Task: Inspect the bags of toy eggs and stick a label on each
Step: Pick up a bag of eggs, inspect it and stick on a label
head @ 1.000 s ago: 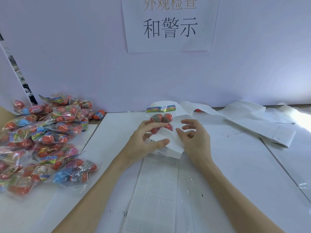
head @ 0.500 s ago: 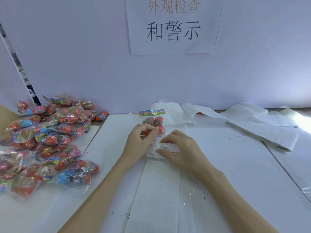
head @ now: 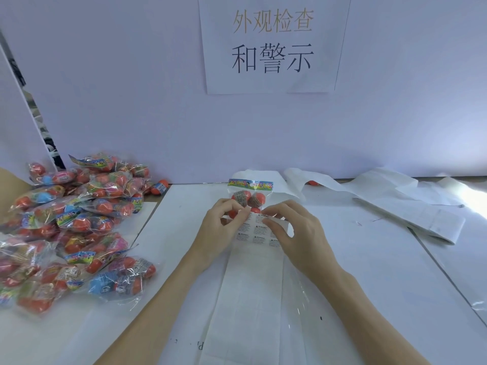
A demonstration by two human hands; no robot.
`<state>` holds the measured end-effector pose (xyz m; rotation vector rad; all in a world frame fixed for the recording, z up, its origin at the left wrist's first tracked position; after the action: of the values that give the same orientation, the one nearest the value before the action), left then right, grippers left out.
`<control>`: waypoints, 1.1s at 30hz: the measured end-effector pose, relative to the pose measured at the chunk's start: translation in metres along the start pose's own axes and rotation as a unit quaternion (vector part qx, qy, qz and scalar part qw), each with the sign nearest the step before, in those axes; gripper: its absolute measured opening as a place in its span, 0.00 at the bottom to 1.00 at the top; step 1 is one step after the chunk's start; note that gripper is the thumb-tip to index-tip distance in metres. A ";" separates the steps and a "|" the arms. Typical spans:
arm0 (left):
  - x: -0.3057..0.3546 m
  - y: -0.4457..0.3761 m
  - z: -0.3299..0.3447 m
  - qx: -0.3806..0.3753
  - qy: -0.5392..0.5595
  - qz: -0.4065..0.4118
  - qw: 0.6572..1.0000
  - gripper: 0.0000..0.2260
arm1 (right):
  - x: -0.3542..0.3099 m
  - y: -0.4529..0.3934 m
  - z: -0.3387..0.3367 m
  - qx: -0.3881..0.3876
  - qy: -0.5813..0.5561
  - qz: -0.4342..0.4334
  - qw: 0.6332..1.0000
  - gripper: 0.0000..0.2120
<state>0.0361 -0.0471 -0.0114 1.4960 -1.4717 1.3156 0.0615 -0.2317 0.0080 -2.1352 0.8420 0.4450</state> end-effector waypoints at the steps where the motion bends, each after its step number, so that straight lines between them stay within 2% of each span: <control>1: -0.001 0.000 0.000 0.002 0.000 -0.004 1.000 0.12 | 0.000 0.000 0.000 -0.003 -0.002 0.000 1.000 0.05; 6: -0.002 0.000 0.001 0.000 -0.002 -0.019 1.000 0.16 | -0.002 0.001 0.005 -0.027 0.010 -0.013 0.999 0.06; 13: -0.001 0.001 0.001 0.010 -0.004 -0.027 1.000 0.17 | 0.000 -0.001 0.010 -0.077 0.008 -0.007 0.997 0.11; 21: 0.000 0.002 0.004 -0.004 -0.008 -0.023 1.000 0.09 | 0.004 -0.001 0.008 -0.057 -0.010 0.000 0.998 0.06; 26: -0.001 0.001 0.003 -0.002 -0.021 -0.033 0.999 0.08 | 0.006 0.000 0.011 -0.051 -0.027 0.010 0.998 0.08; 33: 0.002 0.003 0.004 -0.024 -0.018 -0.044 0.999 0.13 | 0.001 -0.001 0.011 -0.045 -0.015 -0.010 0.999 0.04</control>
<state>0.0340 -0.0515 -0.0115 1.5429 -1.4330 1.1993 0.0624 -0.2229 0.0012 -2.2116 0.7957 0.5116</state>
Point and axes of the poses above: each hand's wrist, its own y-axis away from the middle knuckle, its own z-axis out of the palm, x = y × z, the point moved 5 cm from there along -y, towards the middle knuckle, and after that the axes turned 6 degrees about -x, right-handed, at the moved point
